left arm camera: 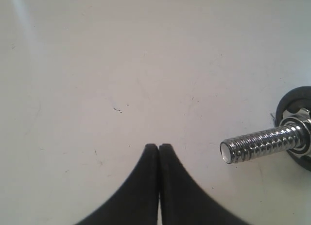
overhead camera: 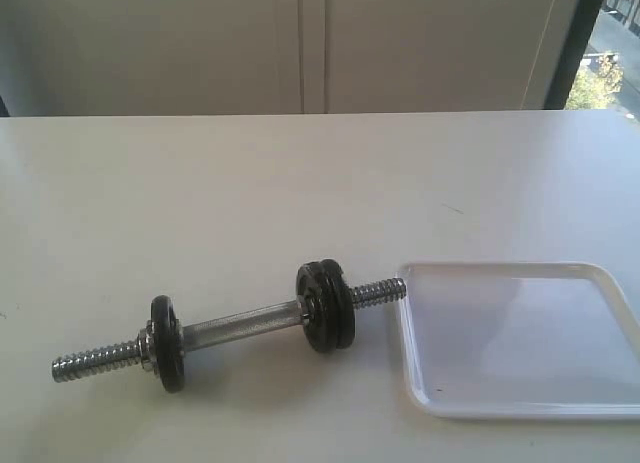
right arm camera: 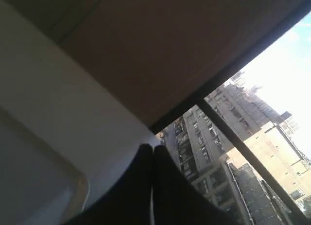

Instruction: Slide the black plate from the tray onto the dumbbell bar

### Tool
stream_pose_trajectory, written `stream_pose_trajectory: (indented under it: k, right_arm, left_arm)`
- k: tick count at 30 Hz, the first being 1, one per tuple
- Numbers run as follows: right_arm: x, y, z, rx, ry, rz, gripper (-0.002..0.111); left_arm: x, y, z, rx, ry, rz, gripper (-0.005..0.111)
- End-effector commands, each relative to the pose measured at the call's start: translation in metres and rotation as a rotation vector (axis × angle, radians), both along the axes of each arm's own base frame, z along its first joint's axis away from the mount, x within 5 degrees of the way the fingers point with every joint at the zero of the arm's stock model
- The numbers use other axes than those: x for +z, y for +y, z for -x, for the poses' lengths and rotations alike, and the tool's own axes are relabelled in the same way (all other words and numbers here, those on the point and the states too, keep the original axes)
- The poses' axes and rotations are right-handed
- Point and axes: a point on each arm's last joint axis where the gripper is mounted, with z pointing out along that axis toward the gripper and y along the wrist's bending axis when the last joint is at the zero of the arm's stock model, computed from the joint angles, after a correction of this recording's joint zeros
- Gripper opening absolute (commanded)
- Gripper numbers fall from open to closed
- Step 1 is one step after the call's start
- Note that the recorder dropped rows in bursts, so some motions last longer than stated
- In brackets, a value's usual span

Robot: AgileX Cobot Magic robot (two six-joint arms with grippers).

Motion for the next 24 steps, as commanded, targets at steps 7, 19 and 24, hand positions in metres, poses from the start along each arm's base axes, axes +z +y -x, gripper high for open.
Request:
stream_pose_trajectory:
  k: [7, 19, 24]
  right_arm:
    - [-0.0186, -0.0027, 0.0017, -0.008, 0.183, 0.228, 0.000]
    - [-0.0220, -0.0028, 0.0025, -0.004, 0.222, 0.226, 0.000]
    - [-0.0237, -0.0012, 0.0029, 0.008, 0.240, 0.173, 0.000]
  left_arm:
    - [-0.0012, 0.0001, 0.0001, 0.005, 0.000, 0.010, 0.000]
    - [-0.0012, 0.0001, 0.0001, 0.005, 0.000, 0.010, 0.000]
    - [-0.0012, 0.0001, 0.0001, 0.005, 0.000, 0.010, 0.000]
